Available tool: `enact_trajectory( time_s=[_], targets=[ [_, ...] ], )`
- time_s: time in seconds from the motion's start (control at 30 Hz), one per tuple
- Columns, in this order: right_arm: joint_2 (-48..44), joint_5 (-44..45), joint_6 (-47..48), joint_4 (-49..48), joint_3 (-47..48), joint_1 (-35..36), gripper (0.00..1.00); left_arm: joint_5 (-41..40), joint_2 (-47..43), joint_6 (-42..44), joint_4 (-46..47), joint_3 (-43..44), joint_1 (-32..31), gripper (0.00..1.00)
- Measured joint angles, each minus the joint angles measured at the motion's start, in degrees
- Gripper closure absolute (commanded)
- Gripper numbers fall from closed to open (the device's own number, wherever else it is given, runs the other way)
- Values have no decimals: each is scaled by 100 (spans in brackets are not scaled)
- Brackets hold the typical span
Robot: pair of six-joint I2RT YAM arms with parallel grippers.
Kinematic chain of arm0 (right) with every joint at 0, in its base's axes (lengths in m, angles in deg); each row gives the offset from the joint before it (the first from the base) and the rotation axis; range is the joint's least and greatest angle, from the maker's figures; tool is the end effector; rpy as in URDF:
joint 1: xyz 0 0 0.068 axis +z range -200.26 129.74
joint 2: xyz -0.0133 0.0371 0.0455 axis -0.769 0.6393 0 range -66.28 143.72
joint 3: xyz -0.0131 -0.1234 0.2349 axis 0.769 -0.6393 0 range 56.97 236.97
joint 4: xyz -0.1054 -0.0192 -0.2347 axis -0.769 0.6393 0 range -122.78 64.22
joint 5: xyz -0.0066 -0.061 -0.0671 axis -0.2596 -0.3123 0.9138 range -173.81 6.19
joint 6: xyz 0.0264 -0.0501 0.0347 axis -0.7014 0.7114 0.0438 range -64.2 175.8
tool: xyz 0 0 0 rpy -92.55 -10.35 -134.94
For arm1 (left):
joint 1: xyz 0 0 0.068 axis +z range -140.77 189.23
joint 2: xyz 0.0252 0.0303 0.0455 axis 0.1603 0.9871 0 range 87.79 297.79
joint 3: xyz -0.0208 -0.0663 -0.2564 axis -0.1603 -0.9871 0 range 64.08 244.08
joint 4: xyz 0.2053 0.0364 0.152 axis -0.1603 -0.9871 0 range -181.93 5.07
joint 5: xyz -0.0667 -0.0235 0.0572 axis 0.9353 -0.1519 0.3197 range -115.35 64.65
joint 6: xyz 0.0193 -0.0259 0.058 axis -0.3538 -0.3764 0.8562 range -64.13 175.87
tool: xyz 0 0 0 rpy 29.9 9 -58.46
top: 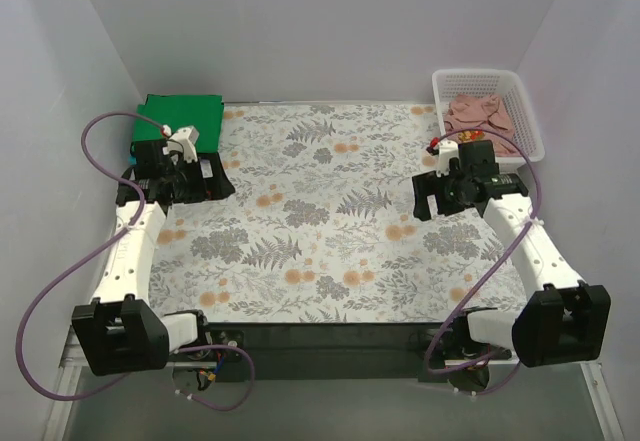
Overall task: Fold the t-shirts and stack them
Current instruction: Grab the tshirt from the pile
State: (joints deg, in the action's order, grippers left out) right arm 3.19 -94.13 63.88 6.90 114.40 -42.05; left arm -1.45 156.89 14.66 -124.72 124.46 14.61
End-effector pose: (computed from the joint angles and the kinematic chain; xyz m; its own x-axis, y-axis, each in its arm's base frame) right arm 0.2525 0.0460 0.2634 -0.7341 -0.2456 -0.6331 -0.3571 0.9326 0.0523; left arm 0.2579 0.0031 0.2845 -0.6805 -0.6692 -0.2985 -0.3547 0.6573 -0.6649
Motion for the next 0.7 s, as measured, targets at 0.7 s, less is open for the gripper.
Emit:
enact_trajectory(
  time_s=[0.7],
  targets=[
    [5449, 343, 9, -87, 7110, -2006, 2, -505, 358, 197, 380, 1626, 0, 2]
  ],
)
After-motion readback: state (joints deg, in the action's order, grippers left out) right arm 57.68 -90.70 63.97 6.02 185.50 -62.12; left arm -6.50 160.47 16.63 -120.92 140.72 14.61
